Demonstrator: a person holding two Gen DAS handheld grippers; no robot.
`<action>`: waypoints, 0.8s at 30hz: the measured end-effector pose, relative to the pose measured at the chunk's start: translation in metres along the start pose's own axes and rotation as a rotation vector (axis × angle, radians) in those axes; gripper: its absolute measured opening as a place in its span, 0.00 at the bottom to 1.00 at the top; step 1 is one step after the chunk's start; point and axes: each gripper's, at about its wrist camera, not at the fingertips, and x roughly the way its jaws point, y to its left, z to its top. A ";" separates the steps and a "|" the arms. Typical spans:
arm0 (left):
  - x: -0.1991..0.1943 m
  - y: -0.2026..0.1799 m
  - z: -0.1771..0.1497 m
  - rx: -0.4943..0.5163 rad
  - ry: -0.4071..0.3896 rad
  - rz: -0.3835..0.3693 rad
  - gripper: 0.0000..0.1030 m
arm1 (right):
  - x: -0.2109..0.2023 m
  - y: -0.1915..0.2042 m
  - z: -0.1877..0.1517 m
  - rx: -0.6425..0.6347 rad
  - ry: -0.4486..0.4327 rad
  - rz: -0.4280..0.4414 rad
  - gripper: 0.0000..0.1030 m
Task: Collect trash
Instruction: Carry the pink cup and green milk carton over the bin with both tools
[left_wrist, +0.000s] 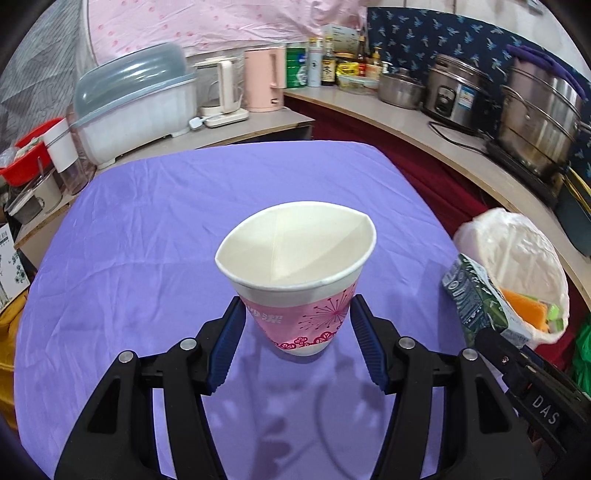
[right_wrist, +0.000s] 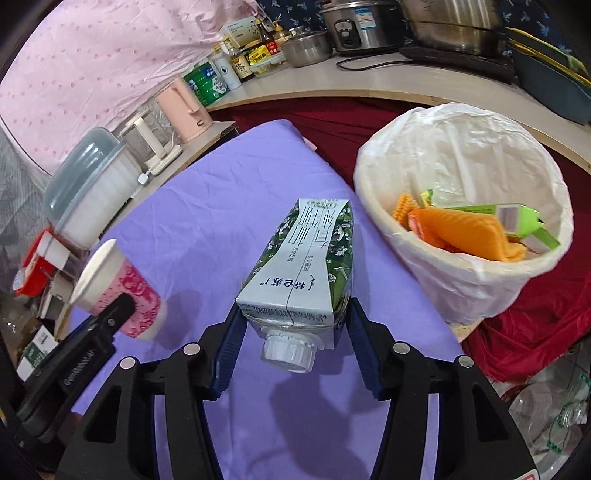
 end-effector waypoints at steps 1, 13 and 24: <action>-0.003 -0.007 -0.002 0.009 -0.001 -0.002 0.54 | -0.006 -0.004 -0.001 0.002 -0.005 0.004 0.51; -0.036 -0.061 -0.016 0.078 -0.014 -0.033 0.54 | -0.047 -0.047 -0.011 0.049 -0.030 0.073 0.51; -0.056 -0.103 -0.006 0.138 -0.056 -0.088 0.54 | -0.082 -0.076 0.010 0.089 -0.127 0.078 0.51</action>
